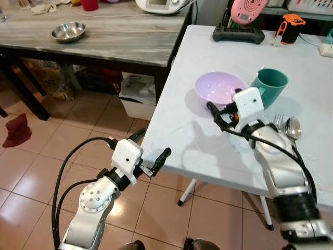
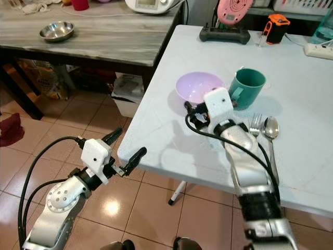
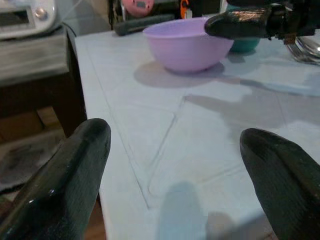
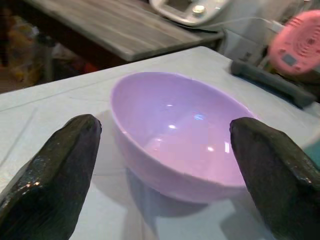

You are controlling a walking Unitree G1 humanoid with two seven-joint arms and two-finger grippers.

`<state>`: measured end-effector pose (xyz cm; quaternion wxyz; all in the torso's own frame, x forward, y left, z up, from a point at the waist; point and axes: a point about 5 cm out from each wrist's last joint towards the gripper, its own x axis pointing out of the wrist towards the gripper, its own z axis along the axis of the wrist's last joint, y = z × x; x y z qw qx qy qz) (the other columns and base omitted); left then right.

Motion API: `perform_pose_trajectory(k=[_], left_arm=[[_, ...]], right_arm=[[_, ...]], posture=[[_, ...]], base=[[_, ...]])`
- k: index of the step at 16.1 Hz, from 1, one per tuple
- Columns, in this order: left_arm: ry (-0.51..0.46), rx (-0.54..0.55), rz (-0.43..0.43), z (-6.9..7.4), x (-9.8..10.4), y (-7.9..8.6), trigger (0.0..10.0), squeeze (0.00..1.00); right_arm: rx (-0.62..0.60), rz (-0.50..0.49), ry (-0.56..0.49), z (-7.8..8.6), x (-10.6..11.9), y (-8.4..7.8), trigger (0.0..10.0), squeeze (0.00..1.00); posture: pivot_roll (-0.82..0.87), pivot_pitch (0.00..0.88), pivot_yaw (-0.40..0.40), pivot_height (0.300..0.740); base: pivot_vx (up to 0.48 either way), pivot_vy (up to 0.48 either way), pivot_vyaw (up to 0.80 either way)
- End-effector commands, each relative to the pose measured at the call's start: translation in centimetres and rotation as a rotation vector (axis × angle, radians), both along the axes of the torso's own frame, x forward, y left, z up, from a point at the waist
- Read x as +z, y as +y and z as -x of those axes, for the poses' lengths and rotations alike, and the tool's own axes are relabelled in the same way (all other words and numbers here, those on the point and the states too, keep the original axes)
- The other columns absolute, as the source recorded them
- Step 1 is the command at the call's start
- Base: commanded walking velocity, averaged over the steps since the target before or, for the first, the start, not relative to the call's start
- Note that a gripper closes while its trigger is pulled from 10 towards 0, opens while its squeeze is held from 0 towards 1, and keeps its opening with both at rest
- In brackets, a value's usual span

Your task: Setting the table

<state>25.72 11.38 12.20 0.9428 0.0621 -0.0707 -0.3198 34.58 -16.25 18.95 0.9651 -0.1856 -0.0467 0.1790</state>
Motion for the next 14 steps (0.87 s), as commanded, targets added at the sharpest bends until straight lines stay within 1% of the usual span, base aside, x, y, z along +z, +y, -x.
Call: perform_pose_trajectory(k=[1,5,6,9,10,11,12,14], left_arm=[[0.004,-0.014,0.002,0.3,0.1,0.0,10.0,0.0],[-0.005,-0.068,0.017,0.5,0.3,-0.4,10.0,0.0],[-0.009,-0.076,0.023,0.5,0.4,-0.5,10.0,0.0],[-0.017,-0.097,0.037,0.6,0.7,-0.5,10.0,0.0],[-0.019,-0.101,0.039,0.6,0.7,-0.6,10.0,0.0],[-0.024,-0.114,0.043,0.7,0.9,-0.7,10.0,0.0],[-0.034,-0.118,0.054,0.6,1.1,-0.7,10.0,0.0],[-0.037,-0.126,0.056,0.5,1.3,-0.8,10.0,0.0]], right_arm=[[0.073,0.04,0.018,-0.2,0.0,0.6,10.0,0.0],[0.134,0.239,0.034,-1.8,0.7,0.0,10.0,0.0],[0.148,0.276,0.023,-2.0,1.0,0.0,10.0,0.0],[0.184,0.36,0.053,-2.9,1.2,-0.6,10.0,0.0],[0.191,0.371,0.063,-3.0,1.0,-0.7,10.0,0.0],[0.201,0.389,0.077,-3.3,0.8,-0.9,2.5,0.0],[0.2,0.414,0.078,-3.5,0.6,-1.1,0.0,0.0],[0.201,0.446,0.072,-3.7,0.5,-1.2,0.0,0.0]], posture=[[-0.19,0.203,0.027,0.74],[-0.19,0.211,0.021,0.74],[-0.19,0.212,0.021,0.74],[-0.19,0.213,0.022,0.74],[-0.19,0.212,0.021,0.74],[-0.19,0.211,0.021,0.74],[-0.19,0.207,0.021,0.74],[-0.19,0.202,0.018,0.74]], base=[[0.0,0.0,0.0],[0.0,0.0,0.0],[0.0,0.0,0.0],[0.0,0.0,0.0],[0.0,0.0,0.0],[0.0,0.0,0.0],[0.0,0.0,0.0],[0.0,0.0,0.0]])
